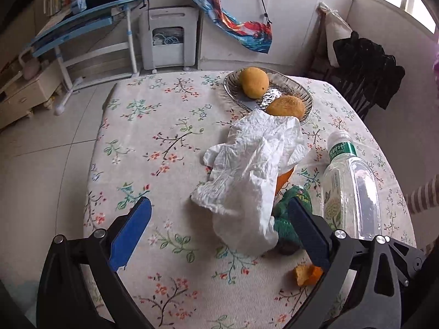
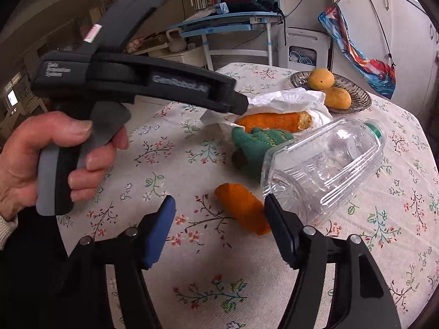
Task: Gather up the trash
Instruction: 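Grasp the white plastic bag with the left tool while the right tool grasps the orange peel, then carry the white bag and orange peel over the yellow bucket with both tools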
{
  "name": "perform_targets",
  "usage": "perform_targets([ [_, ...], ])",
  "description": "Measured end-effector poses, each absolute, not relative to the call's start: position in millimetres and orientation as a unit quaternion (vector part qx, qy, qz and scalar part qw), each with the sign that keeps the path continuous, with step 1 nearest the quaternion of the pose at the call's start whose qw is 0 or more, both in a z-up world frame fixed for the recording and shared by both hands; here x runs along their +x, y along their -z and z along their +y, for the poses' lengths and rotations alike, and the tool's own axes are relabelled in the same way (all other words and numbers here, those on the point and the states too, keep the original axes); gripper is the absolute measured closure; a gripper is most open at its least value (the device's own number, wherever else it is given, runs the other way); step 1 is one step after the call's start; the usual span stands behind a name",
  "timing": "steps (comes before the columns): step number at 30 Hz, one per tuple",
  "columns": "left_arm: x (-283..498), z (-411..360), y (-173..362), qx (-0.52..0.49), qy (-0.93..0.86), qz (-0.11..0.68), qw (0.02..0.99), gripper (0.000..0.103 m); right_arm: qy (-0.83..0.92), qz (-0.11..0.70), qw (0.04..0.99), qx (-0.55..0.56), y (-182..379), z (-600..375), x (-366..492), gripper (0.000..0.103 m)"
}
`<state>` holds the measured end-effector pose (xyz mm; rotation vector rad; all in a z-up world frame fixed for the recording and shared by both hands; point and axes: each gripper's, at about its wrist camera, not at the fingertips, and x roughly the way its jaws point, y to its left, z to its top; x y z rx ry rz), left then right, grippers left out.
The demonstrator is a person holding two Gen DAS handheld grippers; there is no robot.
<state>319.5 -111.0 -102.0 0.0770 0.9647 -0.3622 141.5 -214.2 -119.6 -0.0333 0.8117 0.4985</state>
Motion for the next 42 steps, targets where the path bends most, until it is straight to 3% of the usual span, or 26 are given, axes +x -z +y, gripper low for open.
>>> perform_targets([
  [7, 353.5, -130.1, 121.8, 0.042, 0.182, 0.473, 0.861, 0.012, -0.228, 0.407, 0.885, -0.016, 121.9, -216.8, 148.3, 0.045],
  [10, 361.7, -139.0, 119.5, 0.045, 0.195, 0.461, 0.864, 0.02, -0.226, 0.425, 0.877, 0.004, 125.3, -221.4, 155.7, 0.051],
  [13, 369.9, -133.8, 119.4, 0.011, 0.208, 0.464, 0.861, 0.047, -0.228, 0.427, 0.875, 0.016, 125.3, -225.4, 156.6, 0.065],
  [15, 372.2, -125.7, 118.4, -0.013, 0.209, 0.467, 0.859, 0.078, -0.232, 0.428, 0.873, 0.018, 125.9, -225.2, 156.3, 0.074],
  [18, 366.7, -110.9, 110.7, -0.035, 0.211, 0.459, 0.862, 0.087, -0.239, 0.43, 0.87, 0.015, 126.9, -221.9, 151.5, 0.079],
  [29, 267.1, -35.9, 80.9, -0.124, 0.203, 0.441, 0.865, 0.09, -0.239, 0.433, 0.869, 0.029, 121.7, -239.1, 108.5, 0.081],
  [38, 190.5, -9.3, 111.7, -0.162, 0.199, 0.477, 0.84, 0.089, -0.21, 0.432, 0.875, 0.051, 121.0, -264.5, 80.6, 0.081],
  [40, 194.0, -11.8, 115.4, -0.134, 0.181, 0.479, 0.848, 0.085, -0.204, 0.434, 0.876, 0.049, 121.9, -266.1, 81.3, 0.081],
  [41, 196.1, -13.0, 116.3, -0.127, 0.172, 0.479, 0.852, 0.073, -0.202, 0.434, 0.876, 0.049, 122.4, -266.9, 80.5, 0.081],
  [42, 198.6, -14.4, 115.9, -0.117, 0.158, 0.475, 0.858, 0.055, -0.201, 0.434, 0.877, 0.05, 122.6, -267.0, 80.5, 0.081],
])
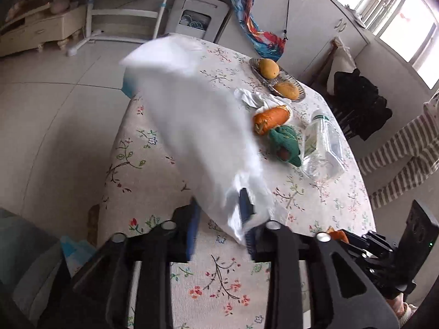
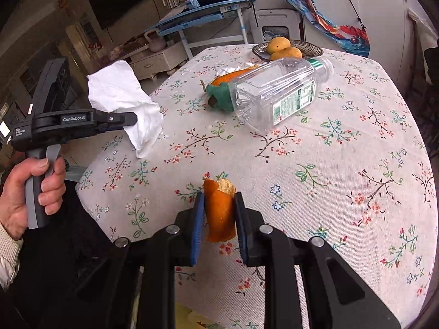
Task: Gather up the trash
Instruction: 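Carry the white bag and orange peel over the yellow bucket with both tools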
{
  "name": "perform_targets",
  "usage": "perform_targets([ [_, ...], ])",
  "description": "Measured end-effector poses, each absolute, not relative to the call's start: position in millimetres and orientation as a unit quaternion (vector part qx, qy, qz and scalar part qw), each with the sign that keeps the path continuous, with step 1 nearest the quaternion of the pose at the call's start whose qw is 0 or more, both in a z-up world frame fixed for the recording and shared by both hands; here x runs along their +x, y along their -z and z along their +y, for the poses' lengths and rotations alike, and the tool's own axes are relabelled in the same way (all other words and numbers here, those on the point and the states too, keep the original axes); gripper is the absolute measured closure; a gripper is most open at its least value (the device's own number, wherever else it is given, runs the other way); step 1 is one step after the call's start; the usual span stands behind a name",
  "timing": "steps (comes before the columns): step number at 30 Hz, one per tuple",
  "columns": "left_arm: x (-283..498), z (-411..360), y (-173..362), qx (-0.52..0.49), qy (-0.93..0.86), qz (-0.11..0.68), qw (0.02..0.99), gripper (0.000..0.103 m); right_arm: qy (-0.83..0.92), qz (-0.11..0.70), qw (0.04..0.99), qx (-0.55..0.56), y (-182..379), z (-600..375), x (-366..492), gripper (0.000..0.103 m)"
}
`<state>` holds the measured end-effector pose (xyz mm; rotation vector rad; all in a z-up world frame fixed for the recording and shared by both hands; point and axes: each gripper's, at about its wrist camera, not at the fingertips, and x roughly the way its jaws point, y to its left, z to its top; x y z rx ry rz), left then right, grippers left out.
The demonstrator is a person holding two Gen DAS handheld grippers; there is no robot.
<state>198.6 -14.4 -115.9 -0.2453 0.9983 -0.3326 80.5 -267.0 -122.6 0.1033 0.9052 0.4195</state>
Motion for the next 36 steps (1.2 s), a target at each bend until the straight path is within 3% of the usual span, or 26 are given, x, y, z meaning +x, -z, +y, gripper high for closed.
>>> perform_targets([
  [3, 207.0, -20.5, 110.5, -0.081, 0.116, 0.451, 0.881, 0.029, -0.2, 0.435, 0.877, 0.045, 123.3, -265.9, 82.5, 0.081],
  [5, 217.2, -20.2, 108.2, -0.065, 0.089, 0.446, 0.888, 0.019, -0.201, 0.436, 0.876, 0.045, 125.9, -265.1, 81.4, 0.08],
  [10, 235.2, -15.3, 115.2, -0.048, 0.065, 0.452, 0.889, 0.018, -0.206, 0.44, 0.873, 0.047, 130.8, -263.4, 83.5, 0.079],
  [11, 234.8, -18.6, 115.5, -0.048, 0.076, 0.453, 0.887, 0.023, -0.206, 0.44, 0.873, 0.047, 131.1, -262.8, 83.9, 0.079],
  [12, 235.9, -23.0, 115.2, -0.048, 0.091, 0.455, 0.885, 0.038, -0.206, 0.44, 0.873, 0.045, 131.2, -262.1, 84.6, 0.079],
  [13, 235.7, -26.6, 117.1, -0.049, 0.105, 0.46, 0.88, 0.046, -0.206, 0.44, 0.873, 0.042, 131.3, -260.9, 83.5, 0.079],
  [15, 236.6, -36.2, 121.3, -0.05, 0.137, 0.473, 0.869, 0.081, -0.204, 0.441, 0.874, 0.033, 130.9, -258.9, 83.7, 0.079],
  [18, 227.2, -48.7, 124.7, -0.047, 0.173, 0.479, 0.859, 0.094, -0.201, 0.44, 0.875, 0.022, 131.0, -257.2, 80.5, 0.079],
  [26, 180.8, -50.1, 93.6, -0.094, 0.271, 0.425, 0.858, 0.097, -0.203, 0.424, 0.881, 0.06, 124.4, -268.9, 68.8, 0.081],
  [36, 97.4, -67.3, 69.3, -0.012, 0.27, 0.38, 0.884, 0.096, -0.23, 0.381, 0.874, 0.195, 109.9, -300.7, 39.3, 0.081],
])
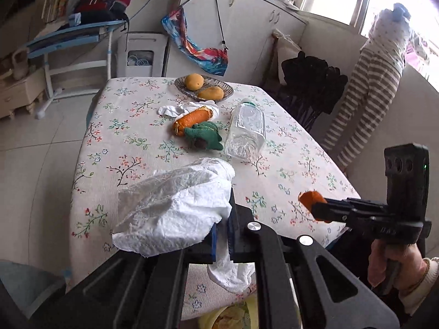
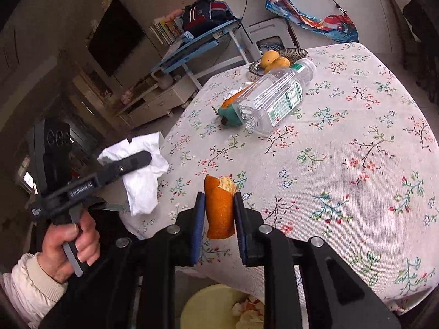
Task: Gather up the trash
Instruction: 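Carry the white bag and orange peel over the yellow bucket with both tools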
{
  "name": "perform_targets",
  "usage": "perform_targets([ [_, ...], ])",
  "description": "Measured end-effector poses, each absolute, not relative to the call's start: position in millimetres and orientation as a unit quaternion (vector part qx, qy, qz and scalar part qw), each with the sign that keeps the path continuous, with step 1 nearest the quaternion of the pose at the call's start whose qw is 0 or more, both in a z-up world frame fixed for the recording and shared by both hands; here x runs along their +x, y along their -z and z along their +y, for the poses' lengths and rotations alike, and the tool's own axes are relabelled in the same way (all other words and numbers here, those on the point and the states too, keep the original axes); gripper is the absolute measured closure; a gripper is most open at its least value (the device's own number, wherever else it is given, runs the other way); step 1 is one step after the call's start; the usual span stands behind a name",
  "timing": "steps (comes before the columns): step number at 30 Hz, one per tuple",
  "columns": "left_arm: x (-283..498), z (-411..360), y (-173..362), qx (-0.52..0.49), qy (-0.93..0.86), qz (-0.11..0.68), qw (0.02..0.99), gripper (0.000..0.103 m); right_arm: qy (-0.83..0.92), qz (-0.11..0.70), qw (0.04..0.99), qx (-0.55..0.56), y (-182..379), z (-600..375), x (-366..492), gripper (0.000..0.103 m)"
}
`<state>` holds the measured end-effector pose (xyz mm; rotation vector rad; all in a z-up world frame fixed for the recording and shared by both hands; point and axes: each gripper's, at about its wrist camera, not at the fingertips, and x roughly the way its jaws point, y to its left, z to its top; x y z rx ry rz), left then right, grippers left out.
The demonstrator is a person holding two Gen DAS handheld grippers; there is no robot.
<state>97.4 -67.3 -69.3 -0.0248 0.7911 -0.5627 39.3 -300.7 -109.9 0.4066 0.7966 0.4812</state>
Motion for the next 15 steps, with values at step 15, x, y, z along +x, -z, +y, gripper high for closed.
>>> perform_targets([
  [15, 39.6, -66.9, 55.5, 0.058, 0.242, 0.341, 0.907, 0.096, -0.332, 0.493, 0.799, 0.09, 134.4, -230.9, -31.2, 0.081],
])
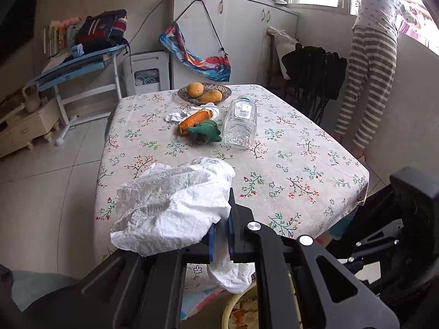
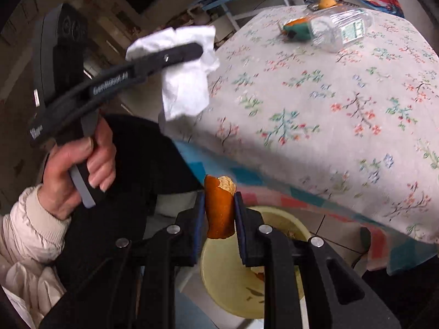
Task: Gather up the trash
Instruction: 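Carry the white bag and orange peel over the yellow bucket with both tools, then release the orange peel and white bag into the yellow bucket with both tools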
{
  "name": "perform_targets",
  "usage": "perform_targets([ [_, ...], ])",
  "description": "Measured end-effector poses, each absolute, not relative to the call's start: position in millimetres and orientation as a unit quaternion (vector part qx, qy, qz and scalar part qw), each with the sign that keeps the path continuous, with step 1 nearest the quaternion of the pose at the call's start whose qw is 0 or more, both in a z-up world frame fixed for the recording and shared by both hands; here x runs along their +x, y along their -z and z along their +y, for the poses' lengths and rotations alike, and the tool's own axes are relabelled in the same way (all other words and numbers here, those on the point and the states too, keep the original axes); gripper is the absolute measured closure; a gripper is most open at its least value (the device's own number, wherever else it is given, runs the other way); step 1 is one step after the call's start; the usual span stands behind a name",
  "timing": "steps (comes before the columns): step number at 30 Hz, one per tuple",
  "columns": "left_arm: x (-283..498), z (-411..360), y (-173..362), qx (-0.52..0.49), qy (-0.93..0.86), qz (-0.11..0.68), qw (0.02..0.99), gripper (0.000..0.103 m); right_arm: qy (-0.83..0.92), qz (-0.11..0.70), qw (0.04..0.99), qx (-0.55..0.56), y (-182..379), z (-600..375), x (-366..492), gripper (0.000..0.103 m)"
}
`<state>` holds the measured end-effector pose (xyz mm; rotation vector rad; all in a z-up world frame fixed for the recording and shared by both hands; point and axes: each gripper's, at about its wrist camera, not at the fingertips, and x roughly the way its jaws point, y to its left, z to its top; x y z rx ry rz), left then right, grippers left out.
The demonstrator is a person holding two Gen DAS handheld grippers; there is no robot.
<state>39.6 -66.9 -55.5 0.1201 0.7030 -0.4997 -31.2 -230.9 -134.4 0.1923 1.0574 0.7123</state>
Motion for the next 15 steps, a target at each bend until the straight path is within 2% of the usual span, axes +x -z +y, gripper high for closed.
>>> perform_targets([
  [4, 32.0, -68.1, 54.6, 0.063, 0.244, 0.336, 0.907, 0.096, -0.349, 0.52, 0.778, 0.046, 145.8, -211.7, -43.8, 0.081],
  [6, 30.1, -69.1, 54.8, 0.065, 0.246, 0.336, 0.907, 0.096, -0.357, 0.54, 0.762, 0.031, 154.2, -203.1, -47.2, 0.078],
  [8, 27.8, -68.8, 54.7, 0.065, 0.248, 0.335, 0.907, 0.096, -0.349, 0.551, 0.758, 0.004, 161.4, -196.3, -51.3, 0.061],
  [10, 26.1, -70.2, 54.1, 0.063, 0.25, 0.335, 0.906, 0.096, -0.348, 0.552, 0.758, -0.002, 162.1, -194.9, -52.3, 0.059],
  [15, 20.6, -61.3, 51.6, 0.028, 0.27, 0.342, 0.9, 0.096, -0.309, 0.519, 0.795, 0.048, 151.9, -223.3, -49.1, 0.048],
])
